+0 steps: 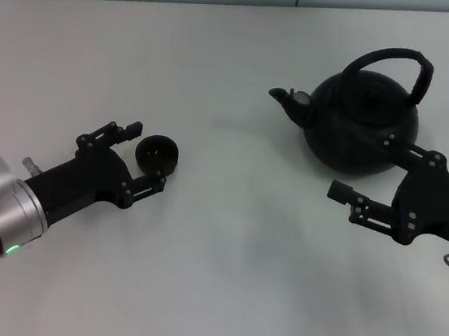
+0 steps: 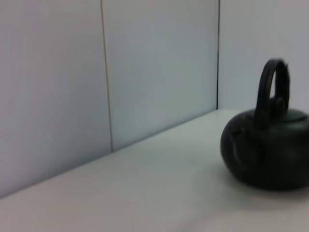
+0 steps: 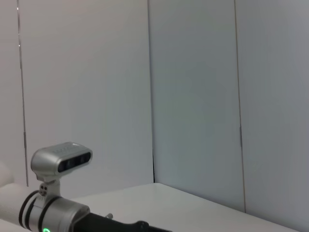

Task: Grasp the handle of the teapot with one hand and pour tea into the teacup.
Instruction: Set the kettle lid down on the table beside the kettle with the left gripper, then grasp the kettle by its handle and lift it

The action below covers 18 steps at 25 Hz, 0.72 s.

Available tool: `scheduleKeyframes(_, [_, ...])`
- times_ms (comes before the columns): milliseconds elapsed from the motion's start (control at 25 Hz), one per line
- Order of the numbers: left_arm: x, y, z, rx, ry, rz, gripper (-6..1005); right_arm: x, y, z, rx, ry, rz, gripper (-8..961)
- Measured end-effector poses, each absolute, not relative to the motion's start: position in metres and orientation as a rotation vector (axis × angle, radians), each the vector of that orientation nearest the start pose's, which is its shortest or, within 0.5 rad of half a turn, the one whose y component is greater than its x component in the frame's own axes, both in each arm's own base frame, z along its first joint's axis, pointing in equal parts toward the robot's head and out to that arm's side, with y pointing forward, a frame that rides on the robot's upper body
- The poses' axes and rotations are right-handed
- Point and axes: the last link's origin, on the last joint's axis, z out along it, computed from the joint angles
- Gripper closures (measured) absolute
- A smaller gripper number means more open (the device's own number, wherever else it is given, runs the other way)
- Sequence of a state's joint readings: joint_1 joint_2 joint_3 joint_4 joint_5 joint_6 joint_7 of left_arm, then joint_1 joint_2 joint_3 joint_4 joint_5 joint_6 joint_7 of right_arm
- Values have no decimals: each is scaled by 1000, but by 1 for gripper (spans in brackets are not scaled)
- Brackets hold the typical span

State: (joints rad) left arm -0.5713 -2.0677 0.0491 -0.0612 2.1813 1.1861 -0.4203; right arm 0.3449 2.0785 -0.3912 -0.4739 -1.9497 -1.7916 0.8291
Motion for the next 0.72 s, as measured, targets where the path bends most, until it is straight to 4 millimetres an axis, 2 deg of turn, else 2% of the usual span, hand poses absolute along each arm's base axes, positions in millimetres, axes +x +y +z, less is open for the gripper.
scheduleKeyframes(360, [-282,303,-77,-2357,-322,-777,233,310,255,15,-2413,302,975,279])
scheduleKeyframes(480, [-287,307,-67,-2346,-386,-804,233,311,255,17,-2394,307,978,281])
scheduleKeyframes(720, [-292,305,-59,-2335,-402,-820,233,311,255,17,-2387,314,979,283])
